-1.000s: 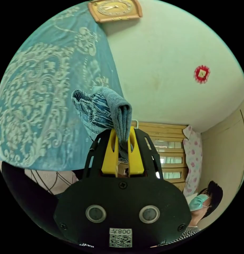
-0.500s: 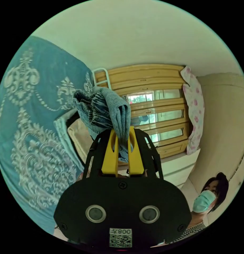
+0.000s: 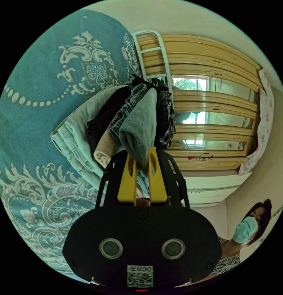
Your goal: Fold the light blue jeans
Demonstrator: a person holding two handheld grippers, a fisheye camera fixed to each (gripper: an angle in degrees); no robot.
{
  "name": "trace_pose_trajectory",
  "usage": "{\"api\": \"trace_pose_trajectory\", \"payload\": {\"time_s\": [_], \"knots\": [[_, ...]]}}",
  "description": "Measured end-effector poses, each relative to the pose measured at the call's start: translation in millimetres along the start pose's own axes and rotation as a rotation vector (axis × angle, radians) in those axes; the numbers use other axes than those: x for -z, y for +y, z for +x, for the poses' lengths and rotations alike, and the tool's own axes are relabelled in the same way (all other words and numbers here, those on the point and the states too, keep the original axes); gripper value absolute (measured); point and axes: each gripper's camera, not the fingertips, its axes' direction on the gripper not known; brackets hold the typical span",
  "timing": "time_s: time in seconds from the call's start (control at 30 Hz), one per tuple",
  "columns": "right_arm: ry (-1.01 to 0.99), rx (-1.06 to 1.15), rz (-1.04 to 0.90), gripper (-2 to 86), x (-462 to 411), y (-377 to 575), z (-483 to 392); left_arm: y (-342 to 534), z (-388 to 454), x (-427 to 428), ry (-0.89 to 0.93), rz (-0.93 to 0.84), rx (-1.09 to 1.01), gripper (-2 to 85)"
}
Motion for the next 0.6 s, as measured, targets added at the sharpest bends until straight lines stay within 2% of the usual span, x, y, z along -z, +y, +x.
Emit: {"api": "trace_pose_trajectory", "payload": {"time_s": [0.1, 0.2, 0.4, 0.6], "knots": [[0.080, 0.005, 0.004, 2.2, 8.9, 17.4, -5.9, -27.5, 35.3, -11.0, 0.000, -0.023, -0.028, 7.4], [0.079, 0.021, 0.025, 2.0, 14.5, 34.6, -18.7, -54.2, 73.2, -19.3, -0.013, -0.044, -0.079, 7.3], [0.246, 0.057, -0.042, 1.8, 16.5, 47.8, -41.8, -97.9, 138.1, -30.3, -0.018, -0.059, -0.073, 8.0], [0.269, 0.019, 0.010, 1.5, 28.8, 74.7, -56.5, -114.7, 222.1, -3.9, -0.173, 0.040, -0.126, 8.6]]}}
